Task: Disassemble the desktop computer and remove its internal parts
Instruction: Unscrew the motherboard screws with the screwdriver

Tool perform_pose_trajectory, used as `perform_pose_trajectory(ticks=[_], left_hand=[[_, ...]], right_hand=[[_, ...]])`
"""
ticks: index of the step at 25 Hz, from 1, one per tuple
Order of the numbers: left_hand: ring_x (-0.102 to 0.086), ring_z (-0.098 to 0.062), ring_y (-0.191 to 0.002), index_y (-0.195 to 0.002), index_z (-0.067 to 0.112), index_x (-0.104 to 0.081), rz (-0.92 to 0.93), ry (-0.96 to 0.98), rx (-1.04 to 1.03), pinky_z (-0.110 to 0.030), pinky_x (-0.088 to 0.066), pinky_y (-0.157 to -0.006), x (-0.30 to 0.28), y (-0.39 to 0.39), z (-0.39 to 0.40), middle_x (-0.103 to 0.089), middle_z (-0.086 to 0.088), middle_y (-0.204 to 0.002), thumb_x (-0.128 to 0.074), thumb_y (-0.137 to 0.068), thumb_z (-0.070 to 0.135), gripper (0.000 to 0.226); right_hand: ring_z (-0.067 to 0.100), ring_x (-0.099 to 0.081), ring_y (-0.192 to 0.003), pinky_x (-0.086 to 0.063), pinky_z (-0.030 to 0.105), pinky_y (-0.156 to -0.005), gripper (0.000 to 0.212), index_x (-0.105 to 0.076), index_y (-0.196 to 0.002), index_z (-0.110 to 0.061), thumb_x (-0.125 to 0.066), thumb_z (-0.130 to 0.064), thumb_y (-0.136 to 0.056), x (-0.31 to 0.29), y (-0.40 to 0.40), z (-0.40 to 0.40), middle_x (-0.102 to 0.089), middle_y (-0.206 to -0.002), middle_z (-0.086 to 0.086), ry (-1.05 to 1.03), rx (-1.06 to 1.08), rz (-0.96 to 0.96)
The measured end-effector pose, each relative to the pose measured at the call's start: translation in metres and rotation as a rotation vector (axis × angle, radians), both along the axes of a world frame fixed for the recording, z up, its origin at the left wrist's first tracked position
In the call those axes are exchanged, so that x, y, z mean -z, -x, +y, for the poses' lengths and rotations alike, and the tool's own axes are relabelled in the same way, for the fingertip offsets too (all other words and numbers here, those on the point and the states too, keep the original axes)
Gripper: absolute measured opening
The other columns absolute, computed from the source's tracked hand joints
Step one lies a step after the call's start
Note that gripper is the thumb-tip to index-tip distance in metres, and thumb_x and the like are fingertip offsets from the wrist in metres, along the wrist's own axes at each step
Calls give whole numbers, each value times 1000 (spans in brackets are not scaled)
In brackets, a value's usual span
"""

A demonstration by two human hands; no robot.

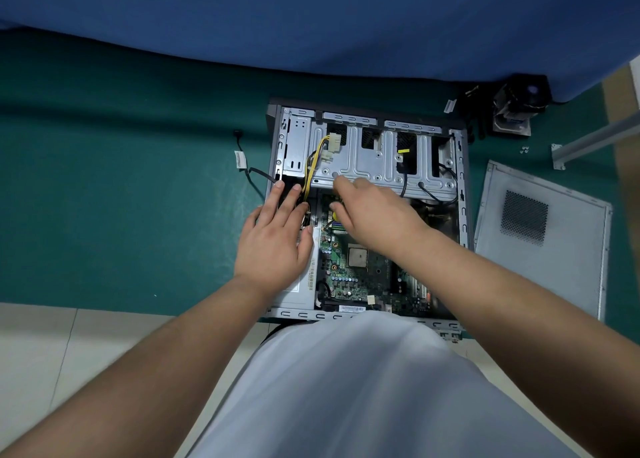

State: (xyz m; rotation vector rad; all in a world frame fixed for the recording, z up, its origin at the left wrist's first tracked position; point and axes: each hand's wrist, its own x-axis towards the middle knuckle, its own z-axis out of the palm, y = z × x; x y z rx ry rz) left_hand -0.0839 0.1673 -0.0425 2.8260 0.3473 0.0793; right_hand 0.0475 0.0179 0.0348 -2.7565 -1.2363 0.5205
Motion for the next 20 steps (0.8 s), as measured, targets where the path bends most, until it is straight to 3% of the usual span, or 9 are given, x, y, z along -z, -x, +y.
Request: perform_pose_trajectory(ticks=[2,5,10,15,20], left_hand=[[-12,-18,-158,-144,17,-57,1,3,-1,-46,-33,-116,0,0,0,-35,1,-165,-35,-104,41,52],[-13,-18,-158,-144,17,-58,-5,5,-2,-46,-34,-116,0,0,0,-36,1,-164,-35,-103,41,52],[-13,-18,-158,-142,17,-59,-2,3,-1,-46,-34,-114,1,0,0,-37,1,-164,-36,-103,41,51],[-14,-18,-158,-141,17,-59,-5,12,0,-47,-35,-114,1,0,0,-37,1,-164,-36,-103,40,51],[-12,-17,-158,-143,17,-58,3,23,1,-47,-34,-116,-1,0,-1,-36,1,-164,-35,-103,41,52]], right_hand=[[31,-58,-95,-46,37,-66,39,-41,-131,-24,-56,-27,-95,-1,0,-2,-50,-116,8,-19,-19,91],[35,-61,-88,-43,36,-62,36,-44,-132,-23,-51,-37,-100,0,3,-1,-51,-117,10,23,79,14],[28,-55,-97,-47,36,-79,10,-59,-97,-17,-59,-11,-89,2,6,-5,-50,-105,2,-47,-5,80],[20,-46,-88,-33,29,-71,12,-53,-88,-22,-59,-12,-87,4,6,-9,-43,-98,-4,-60,64,70],[18,-46,-85,-30,28,-68,13,-52,-85,-25,-59,-14,-86,1,4,-14,-46,-97,-4,-82,116,82]])
